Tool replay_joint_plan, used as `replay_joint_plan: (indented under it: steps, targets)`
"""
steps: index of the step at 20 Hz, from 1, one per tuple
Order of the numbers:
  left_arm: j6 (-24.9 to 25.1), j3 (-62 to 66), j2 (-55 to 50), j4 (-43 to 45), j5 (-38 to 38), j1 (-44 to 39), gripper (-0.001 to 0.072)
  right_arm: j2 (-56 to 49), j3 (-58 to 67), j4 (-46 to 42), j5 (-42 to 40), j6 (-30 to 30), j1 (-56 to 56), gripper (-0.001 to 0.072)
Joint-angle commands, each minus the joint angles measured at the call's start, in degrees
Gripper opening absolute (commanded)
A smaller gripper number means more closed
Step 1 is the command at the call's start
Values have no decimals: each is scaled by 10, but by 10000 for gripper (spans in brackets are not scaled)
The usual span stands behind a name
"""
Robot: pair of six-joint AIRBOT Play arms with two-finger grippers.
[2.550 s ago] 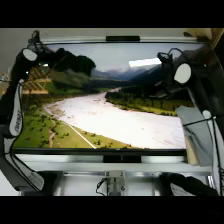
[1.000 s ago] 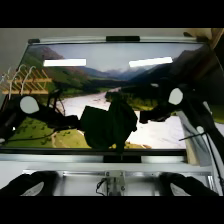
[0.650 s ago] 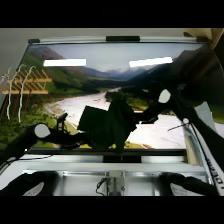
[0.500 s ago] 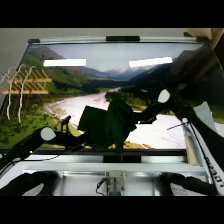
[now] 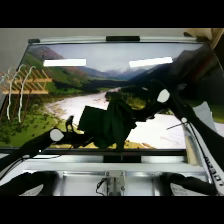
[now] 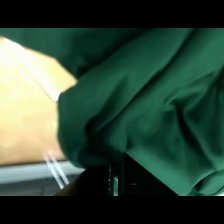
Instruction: Fold the shirts.
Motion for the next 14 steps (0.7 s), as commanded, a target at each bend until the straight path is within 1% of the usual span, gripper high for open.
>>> replay_joint_plan:
  steps: [1,2,4,6,8,10,11,13,14]
  targets:
    - [74,20,5,-3,12,6,33,0,0,16,-14,-7,0,57]
    - [94,34,20,14,0,17,33,3,4,17,-10,-12,0,57]
    - [93,75,71,88,-45,57,32,25,23,2,5,-39,0,57]
    - [94,145,155,179,-97,111,32,73,71,-57,22,-52,0,57]
    - [93,235,244,232,-111,160,33,134,138,-138,26,-52,0,57]
    - [93,338,318,238,-96,212,32,203,210,-202,8,-51,0,57]
    - [91,388,346,237,-85,236,33,238,240,-219,-7,-49,0,58]
    - [91,482,386,238,-68,280,33,309,282,-223,-52,-39,0,57]
    - [91,520,399,238,-68,298,32,343,295,-223,-72,-24,0,57]
